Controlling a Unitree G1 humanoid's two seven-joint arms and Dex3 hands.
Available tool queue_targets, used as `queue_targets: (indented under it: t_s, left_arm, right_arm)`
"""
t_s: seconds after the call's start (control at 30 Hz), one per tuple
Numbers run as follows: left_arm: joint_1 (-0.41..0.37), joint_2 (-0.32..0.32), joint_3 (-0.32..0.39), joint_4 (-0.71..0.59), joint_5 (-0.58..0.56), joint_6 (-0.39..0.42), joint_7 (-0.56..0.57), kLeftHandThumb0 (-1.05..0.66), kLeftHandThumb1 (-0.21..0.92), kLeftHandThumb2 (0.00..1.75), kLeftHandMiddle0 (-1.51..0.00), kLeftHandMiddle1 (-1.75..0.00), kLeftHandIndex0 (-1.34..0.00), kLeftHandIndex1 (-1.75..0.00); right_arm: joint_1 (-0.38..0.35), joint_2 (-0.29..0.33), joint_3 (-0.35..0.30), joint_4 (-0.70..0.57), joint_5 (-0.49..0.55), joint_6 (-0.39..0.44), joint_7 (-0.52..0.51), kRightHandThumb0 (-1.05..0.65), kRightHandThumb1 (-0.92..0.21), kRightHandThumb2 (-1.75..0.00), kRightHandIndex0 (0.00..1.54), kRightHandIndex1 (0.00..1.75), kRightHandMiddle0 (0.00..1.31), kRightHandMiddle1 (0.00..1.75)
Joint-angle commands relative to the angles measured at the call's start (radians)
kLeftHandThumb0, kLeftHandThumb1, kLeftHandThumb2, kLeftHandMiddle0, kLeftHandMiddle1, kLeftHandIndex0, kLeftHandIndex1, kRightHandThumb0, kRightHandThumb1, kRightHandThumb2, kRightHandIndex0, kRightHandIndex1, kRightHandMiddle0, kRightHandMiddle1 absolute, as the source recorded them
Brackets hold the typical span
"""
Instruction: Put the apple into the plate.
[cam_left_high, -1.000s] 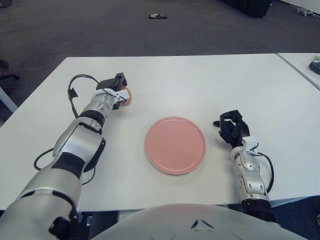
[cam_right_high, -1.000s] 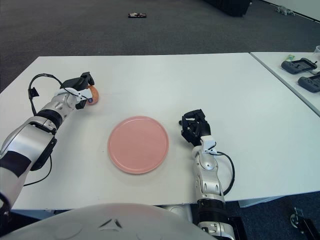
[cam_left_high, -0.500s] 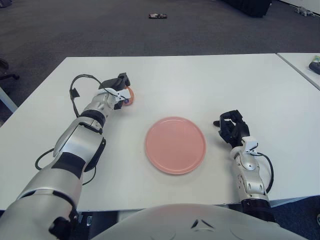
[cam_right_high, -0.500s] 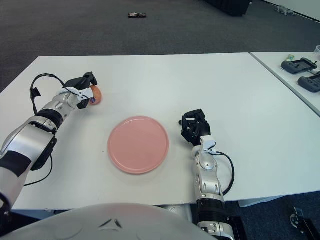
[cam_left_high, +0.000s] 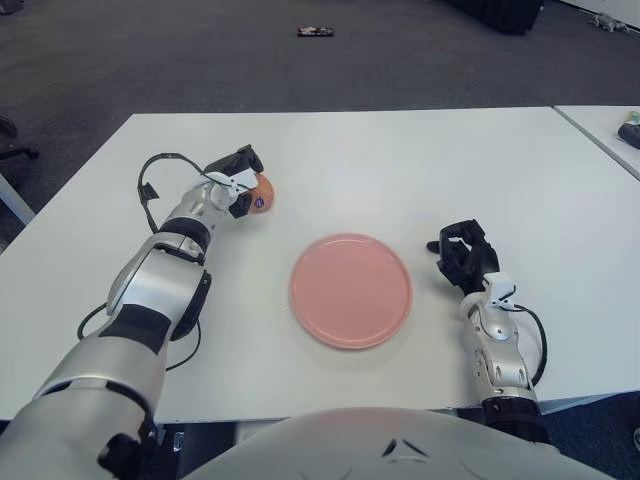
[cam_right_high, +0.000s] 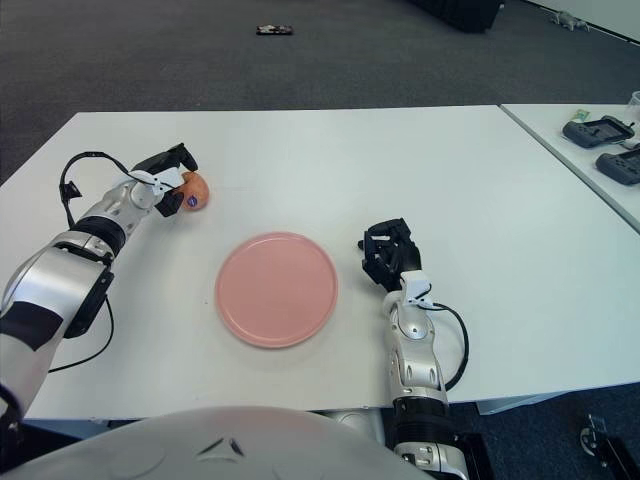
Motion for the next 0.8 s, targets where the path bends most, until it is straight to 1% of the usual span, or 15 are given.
queue_targets:
  t_s: [0.0,0.3,0.47,0.6,0.77]
  left_arm:
    - [-0.022,-0.006,0.021,-0.009,-0.022,-0.030,-0.016,0.00,0.06,1.56,-0.87,-1.58,-0.58,-1.75]
    - [-0.027,-0.001,0.092,-0.036,-0.100,-0.110,-0.060,0.00,0.06,1.56,-0.87,-1.58,-0.57,-1.75]
    - [-0.024,-0.001,0.118,-0.045,-0.128,-0.149,-0.071,0.00,0.06,1.57,-0.87,-1.59,-0.57,-1.75]
    - [-0.024,-0.004,0.150,-0.056,-0.168,-0.174,-0.113,0.00,0.05,1.58,-0.86,-1.60,-0.58,-1.75]
    - [-0.003,-0.017,0.189,-0.120,-0.235,-0.230,-0.193,0.00,0.05,1.59,-0.86,-1.62,-0.58,-1.75]
  right_arm:
    - [-0.017,-0.001,0.000,0.014,0.002,-0.006,-0.002,-0.36,-0.83,-0.65,0.46,1.21,0.24,1.75]
    - [-0.018,-0.003,-0.001,0.019,0.006,-0.009,0.002,-0.36,-0.81,-0.68,0.46,1.22,0.25,1.75]
    - [-0.017,-0.004,-0.002,0.020,0.007,-0.009,0.003,-0.36,-0.83,-0.66,0.45,1.22,0.25,1.75]
    - [-0.019,-0.005,-0.004,0.024,0.009,-0.013,0.005,-0.36,-0.83,-0.65,0.45,1.23,0.24,1.75]
    - [-0.023,-0.006,-0.005,0.031,0.008,-0.013,0.003,-0.36,-0.83,-0.65,0.45,1.23,0.24,1.75]
